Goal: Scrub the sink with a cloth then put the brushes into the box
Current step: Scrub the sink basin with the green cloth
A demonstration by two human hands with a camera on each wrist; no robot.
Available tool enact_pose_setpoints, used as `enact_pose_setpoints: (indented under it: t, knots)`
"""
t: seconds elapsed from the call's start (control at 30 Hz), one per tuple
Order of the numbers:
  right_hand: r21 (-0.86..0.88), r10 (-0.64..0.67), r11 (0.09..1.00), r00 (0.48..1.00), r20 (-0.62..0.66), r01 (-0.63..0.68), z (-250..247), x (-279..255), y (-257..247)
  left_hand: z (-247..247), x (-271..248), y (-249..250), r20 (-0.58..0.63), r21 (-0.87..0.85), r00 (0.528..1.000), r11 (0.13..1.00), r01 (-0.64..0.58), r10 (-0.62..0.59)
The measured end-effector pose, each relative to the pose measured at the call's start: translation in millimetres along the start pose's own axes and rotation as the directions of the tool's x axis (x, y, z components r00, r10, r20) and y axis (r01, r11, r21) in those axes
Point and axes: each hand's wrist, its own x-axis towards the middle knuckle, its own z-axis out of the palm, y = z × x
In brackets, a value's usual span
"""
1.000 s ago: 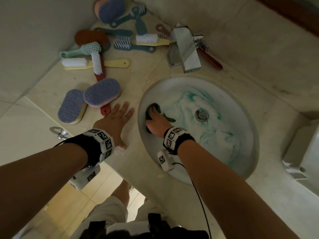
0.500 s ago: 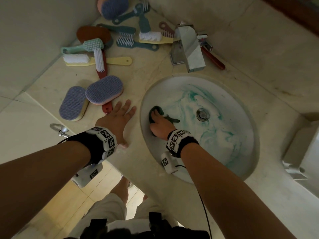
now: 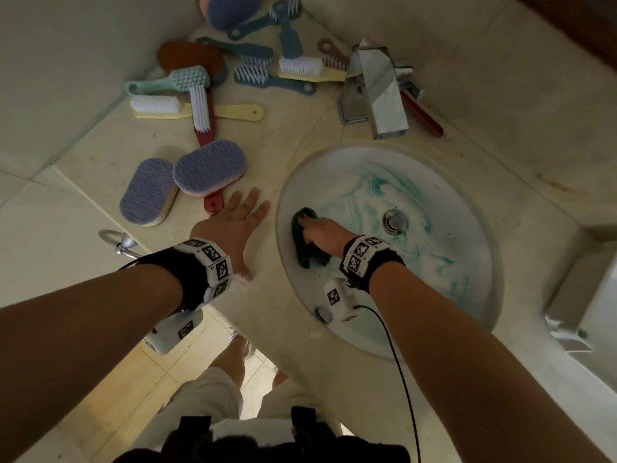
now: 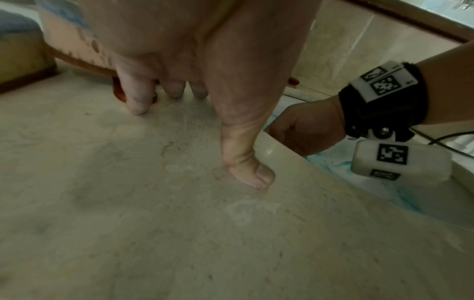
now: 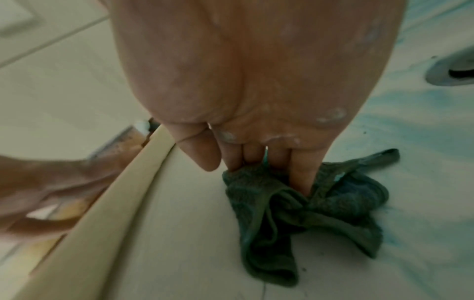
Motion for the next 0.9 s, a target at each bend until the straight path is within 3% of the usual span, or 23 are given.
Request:
enact_pose_setpoints:
  t: [0.27, 0.4, 0.57, 0.73, 0.9]
  knots:
    - [0.173, -0.124, 0.979, 0.986, 0.108, 0.105, 22, -32, 5, 0, -3, 0, 0.02, 0.0, 1.0, 1.0, -0.001, 0.001]
    - [0.103, -0.176, 0.982, 0.971, 0.159, 0.161, 37, -48, 27, -1, -2, 1, 0.017, 0.003, 1.0, 1.0, -0.006, 0.006]
    - [-0.047, -0.145, 0.987, 0.976, 0.163, 0.155, 44, -46, 55, 0, -2, 0, 0.016, -0.006, 1.0, 1.0, -0.004, 0.004]
    - [-0.072, -0.148, 0.984, 0.972, 0.184, 0.164, 44, -46, 57, 1, -2, -2, 0.021, -0.008, 1.0, 1.0, -0.001, 0.002]
    - [0.031, -0.225, 0.974, 0.953, 0.203, 0.224, 49, -54, 61, 0, -1, -1, 0.021, -0.015, 1.0, 1.0, 0.003, -0.003]
